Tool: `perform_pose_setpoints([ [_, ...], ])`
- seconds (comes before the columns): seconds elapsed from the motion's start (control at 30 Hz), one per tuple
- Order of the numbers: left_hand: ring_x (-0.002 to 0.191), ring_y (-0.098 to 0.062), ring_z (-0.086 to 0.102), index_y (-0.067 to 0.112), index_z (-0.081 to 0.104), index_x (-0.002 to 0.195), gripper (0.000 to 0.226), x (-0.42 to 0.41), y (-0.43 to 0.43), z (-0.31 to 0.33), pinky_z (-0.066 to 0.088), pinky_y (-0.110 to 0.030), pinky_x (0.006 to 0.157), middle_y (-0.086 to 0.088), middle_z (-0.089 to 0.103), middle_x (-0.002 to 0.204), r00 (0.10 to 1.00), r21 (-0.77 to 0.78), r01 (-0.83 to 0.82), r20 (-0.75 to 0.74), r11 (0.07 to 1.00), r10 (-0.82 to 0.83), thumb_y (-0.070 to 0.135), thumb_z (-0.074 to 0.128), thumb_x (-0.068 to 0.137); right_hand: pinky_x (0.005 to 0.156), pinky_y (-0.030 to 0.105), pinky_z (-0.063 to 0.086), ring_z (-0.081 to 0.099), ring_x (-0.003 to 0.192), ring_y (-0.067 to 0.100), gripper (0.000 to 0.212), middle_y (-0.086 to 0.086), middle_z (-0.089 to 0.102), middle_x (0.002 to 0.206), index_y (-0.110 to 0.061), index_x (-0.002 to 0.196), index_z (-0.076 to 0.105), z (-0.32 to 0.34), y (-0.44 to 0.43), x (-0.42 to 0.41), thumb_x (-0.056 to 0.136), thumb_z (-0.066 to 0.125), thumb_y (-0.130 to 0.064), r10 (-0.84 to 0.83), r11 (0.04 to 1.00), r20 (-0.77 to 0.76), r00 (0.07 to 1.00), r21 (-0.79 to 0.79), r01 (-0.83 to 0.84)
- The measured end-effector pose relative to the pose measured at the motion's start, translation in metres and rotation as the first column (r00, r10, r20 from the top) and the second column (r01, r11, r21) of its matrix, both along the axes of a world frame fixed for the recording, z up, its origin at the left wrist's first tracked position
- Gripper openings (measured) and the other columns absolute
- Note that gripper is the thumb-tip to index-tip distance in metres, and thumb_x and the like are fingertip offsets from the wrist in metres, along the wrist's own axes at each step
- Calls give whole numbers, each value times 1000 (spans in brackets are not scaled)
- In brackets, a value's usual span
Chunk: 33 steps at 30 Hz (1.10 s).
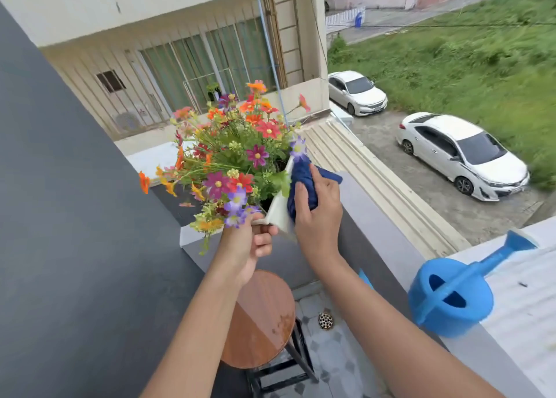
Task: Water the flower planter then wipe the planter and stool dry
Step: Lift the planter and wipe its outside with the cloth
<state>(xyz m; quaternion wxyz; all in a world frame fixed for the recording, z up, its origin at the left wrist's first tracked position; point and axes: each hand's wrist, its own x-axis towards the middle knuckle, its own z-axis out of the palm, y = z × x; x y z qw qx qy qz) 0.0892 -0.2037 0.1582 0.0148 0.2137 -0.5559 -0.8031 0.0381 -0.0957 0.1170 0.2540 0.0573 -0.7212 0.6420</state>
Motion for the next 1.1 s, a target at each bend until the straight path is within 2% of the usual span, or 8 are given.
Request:
perform_pose_setpoints([
  [0.17,31,-6,31,14,37,72,27,3,0,-1,22,-16,30,-8,53,51,1000,36,-21,-13,999,21,7,30,96,83,-5,28,49,92,10,47,6,46,107,-2,145,49,-23,9,-16,100,58,-10,7,1000,154,988,11,-9],
  [0.33,31,-7,33,14,40,79,19,-4,-10,-8,24,-16,30,-6,54,48,996,24,-80,27,996,80,14,34,97,87,1,33,47,92,-14,42,2,50,96,-2,139,56,-25,2,18,97,59,-4,125,988,37,992,86,-127],
  [0.47,32,-8,34,14,41,82,19,0,-3,-11,24,-15,32,-7,54,49,997,16,-69,42,997,69,13,32,98,87,0,32,46,93,-18,42,10,52,99,-1,138,57,-4,-7,12,97,59,-6,100,995,-29,995,5,-100],
  [0.57,32,-7,33,15,40,74,26,7,0,-8,23,-17,32,-9,52,53,999,41,-40,11,998,39,8,30,97,84,-1,31,48,91,-12,40,5,49,104,-7,140,56,2,-2,-10,101,56,-13,56,998,73,996,-47,-53],
  [0.67,30,-7,34,13,42,70,30,11,0,-6,22,-16,32,-11,51,54,1000,30,-28,-5,999,28,4,30,96,83,19,38,46,87,12,29,10,52,104,-14,114,66,-16,7,-39,97,50,-32,22,996,289,957,-89,4],
  [0.77,29,-6,36,13,44,68,34,10,-5,-5,24,-13,30,-11,52,53,1000,23,-18,3,1000,18,4,30,97,78,32,34,41,79,19,27,7,47,91,-25,93,48,-27,6,-53,84,39,-49,17,998,340,940,-55,2],
  [0.93,27,-5,36,12,42,68,33,-2,-6,2,23,-12,30,-7,54,46,999,-34,-34,-12,999,34,6,30,99,87,20,36,48,97,1,29,11,54,109,-13,130,60,8,-6,-17,102,53,-19,116,988,155,981,-117,-99],
  [1.1,28,-5,34,14,43,72,28,-13,-23,8,23,-12,29,-13,53,53,996,-96,-88,-33,992,85,7,32,97,92,4,32,45,100,-13,46,12,54,102,-7,142,52,-32,-8,26,97,58,-5,215,975,-50,975,60,-212],
])
